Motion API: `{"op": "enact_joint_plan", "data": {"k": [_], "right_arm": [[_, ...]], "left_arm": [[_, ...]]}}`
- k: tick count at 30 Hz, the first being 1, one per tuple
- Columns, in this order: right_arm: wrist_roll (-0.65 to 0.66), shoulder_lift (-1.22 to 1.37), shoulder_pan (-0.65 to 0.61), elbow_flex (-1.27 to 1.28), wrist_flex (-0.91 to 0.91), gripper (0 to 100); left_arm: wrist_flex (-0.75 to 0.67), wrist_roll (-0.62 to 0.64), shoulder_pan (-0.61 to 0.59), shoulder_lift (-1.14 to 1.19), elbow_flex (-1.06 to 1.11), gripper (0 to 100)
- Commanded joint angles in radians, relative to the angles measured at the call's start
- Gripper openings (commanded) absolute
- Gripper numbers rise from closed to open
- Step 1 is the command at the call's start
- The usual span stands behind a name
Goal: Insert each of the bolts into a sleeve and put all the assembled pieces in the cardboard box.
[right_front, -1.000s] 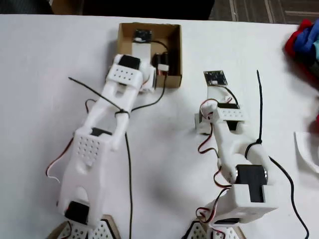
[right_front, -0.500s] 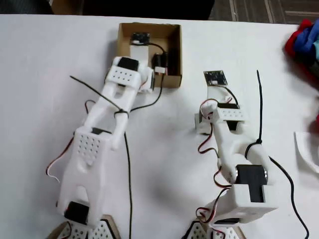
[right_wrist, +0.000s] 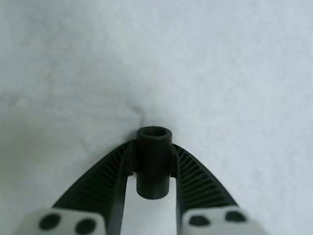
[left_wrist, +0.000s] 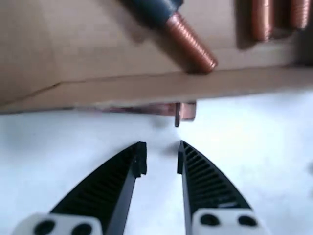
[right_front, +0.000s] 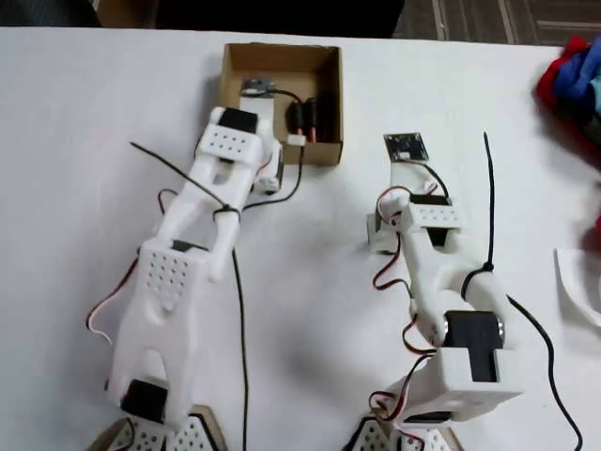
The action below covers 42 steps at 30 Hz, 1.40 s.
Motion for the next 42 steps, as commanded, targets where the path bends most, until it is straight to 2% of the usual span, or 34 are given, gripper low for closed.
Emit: {"op": "enact_joint_plan", "data": {"k": [1,18,34,38,42], "right_arm": [[-0.008,-0.05,0.005,-0.029,-0.013,2.4],[-0.008,-0.05,0.005,-0.029,-0.013,2.4],[-0.008,-0.05,0.005,-0.029,-0.013,2.4],[-0.008,-0.05,0.005,-0.029,-0.013,2.4],[-0.008,-0.05,0.005,-0.029,-0.013,2.4]], "left_arm": [[-0.009,-0.006,-0.005,-0.117,-0.018,13],[-0.222,-0.002,-0.011,-0.146,-0.007,13],[-0.229,-0.005,-0.023,-0.021,-0.016,13],[-0.193,-0.005,-0.04,-0.02,-0.016,13],[-0.143,-0.072,-0.049,-0.018,-0.01,13]]}}
